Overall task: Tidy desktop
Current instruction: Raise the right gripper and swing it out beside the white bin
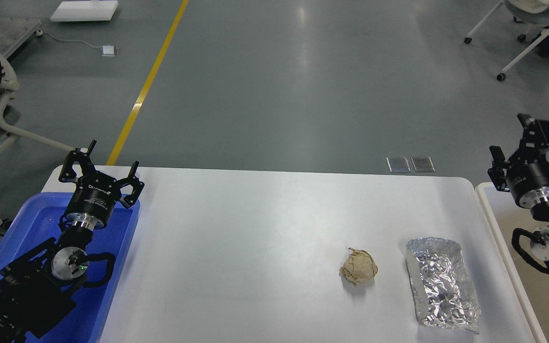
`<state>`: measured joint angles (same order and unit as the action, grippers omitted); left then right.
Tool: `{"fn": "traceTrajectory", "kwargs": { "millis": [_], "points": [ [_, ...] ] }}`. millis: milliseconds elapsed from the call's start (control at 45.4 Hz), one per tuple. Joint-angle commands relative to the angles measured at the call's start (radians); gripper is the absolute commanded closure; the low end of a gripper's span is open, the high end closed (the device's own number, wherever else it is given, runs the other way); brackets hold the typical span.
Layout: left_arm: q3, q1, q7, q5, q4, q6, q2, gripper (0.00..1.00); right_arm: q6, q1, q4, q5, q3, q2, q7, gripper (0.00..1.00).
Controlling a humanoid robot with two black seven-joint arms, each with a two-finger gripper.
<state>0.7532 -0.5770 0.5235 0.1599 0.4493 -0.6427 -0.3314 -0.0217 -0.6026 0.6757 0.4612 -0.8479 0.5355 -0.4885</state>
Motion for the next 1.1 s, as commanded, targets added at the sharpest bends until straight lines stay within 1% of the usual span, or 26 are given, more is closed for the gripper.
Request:
{"fn": "traceTrajectory", "kwargs": {
  "millis": [0, 154, 220, 309, 463, 551, 661, 860, 992, 1080],
  "points": [
    [0.0, 0.0, 0.0, 0.0, 0.0, 0.0, 0.0, 0.0, -0.001, -0.068, 0.01, -0.001, 0.213, 0.142, 0.001, 0.0],
    [0.0, 0.0, 0.0, 0.0, 0.0, 0.0, 0.0, 0.0, -0.004, -0.164, 0.013, 0.0, 0.363, 0.218, 0.005, 0.0],
    [0.0, 0.0, 0.0, 0.0, 0.0, 0.0, 0.0, 0.0, -0.015, -0.199, 0.015, 0.016, 0.459, 0.254, 0.005, 0.0],
    [0.0, 0.0, 0.0, 0.0, 0.0, 0.0, 0.0, 0.0, -0.02, -0.287, 0.018, 0.048, 0.672, 0.291, 0.005, 0.0],
    [0.0, 0.0, 0.0, 0.0, 0.0, 0.0, 0.0, 0.0, -0.03, -0.462, 0.039, 0.148, 1.077, 0.297, 0.002, 0.0],
    [0.0, 0.0, 0.0, 0.0, 0.0, 0.0, 0.0, 0.0, -0.032, -0.522, 0.059, 0.212, 1.211, 0.301, 0.001, 0.0],
    [0.0, 0.0, 0.0, 0.0, 0.0, 0.0, 0.0, 0.0, -0.034, -0.56, 0.097, 0.341, 1.294, 0.322, 0.001, 0.0],
    [0.0, 0.0, 0.0, 0.0, 0.0, 0.0, 0.0, 0.0, -0.052, -0.574, 0.208, 0.559, 1.342, 0.365, -0.001, 0.0],
    [0.0, 0.0, 0.0, 0.0, 0.0, 0.0, 0.0, 0.0, -0.061, -0.605, 0.312, 0.652, 1.38, 0.411, -0.002, 0.0],
    [0.0, 0.0, 0.0, 0.0, 0.0, 0.0, 0.0, 0.0, -0.066, -0.618, 0.358, 0.686, 1.4, 0.419, -0.002, 0.0]
  ]
}}
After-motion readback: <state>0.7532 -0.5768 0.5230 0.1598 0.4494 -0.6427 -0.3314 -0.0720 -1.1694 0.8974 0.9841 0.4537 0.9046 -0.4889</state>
